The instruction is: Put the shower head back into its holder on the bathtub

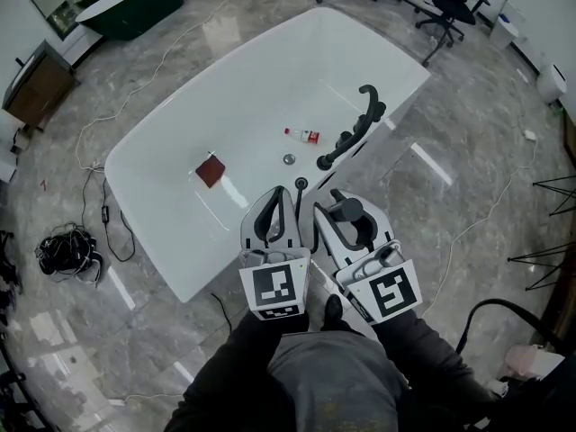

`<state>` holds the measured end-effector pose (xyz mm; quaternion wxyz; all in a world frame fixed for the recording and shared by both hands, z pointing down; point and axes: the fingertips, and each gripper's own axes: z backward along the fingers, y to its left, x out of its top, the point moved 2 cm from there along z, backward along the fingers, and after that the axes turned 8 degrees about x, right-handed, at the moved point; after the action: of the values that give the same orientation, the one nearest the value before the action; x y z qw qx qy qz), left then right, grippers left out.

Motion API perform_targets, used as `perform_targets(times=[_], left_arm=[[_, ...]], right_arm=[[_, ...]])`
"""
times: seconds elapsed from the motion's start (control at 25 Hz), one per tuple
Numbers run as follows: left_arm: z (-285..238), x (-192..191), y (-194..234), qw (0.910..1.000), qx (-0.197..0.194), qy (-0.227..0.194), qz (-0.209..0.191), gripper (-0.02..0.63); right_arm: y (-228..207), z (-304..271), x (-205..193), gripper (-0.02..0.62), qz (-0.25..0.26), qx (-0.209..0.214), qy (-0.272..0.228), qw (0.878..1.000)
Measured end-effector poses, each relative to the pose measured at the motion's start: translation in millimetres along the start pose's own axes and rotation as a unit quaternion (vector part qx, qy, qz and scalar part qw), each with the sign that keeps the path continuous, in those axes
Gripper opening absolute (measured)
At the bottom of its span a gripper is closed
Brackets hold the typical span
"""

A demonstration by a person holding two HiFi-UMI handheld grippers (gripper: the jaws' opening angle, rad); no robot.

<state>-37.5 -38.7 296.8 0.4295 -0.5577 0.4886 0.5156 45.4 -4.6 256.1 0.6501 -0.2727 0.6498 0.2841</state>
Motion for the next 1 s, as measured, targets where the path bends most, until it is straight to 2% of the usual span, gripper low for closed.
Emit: perform_targets(times=[0.52, 0.8, 1.0], left_arm=[[-12.8, -7.3, 34.6, 0.9997, -0.013, -0.001, 0.018, 0.002], [-27.0, -9.2, 23.3, 0.9996, -0.022, 0.006, 0.017, 0.002], [-43.5, -5.0, 12.9, 0.9998, -0.017, 0.005, 0.008, 0.002]], right_arm=[[8.1, -29.0, -5.0, 0.124, 0.014, -0.023, 0.012, 1.0], [-10.5, -29.1, 1.0, 0.124, 0.019, -0.034, 0.008, 0.999], [-27.6, -38.0, 0.8, 0.124, 0.016, -0.021, 0.005, 1.0]])
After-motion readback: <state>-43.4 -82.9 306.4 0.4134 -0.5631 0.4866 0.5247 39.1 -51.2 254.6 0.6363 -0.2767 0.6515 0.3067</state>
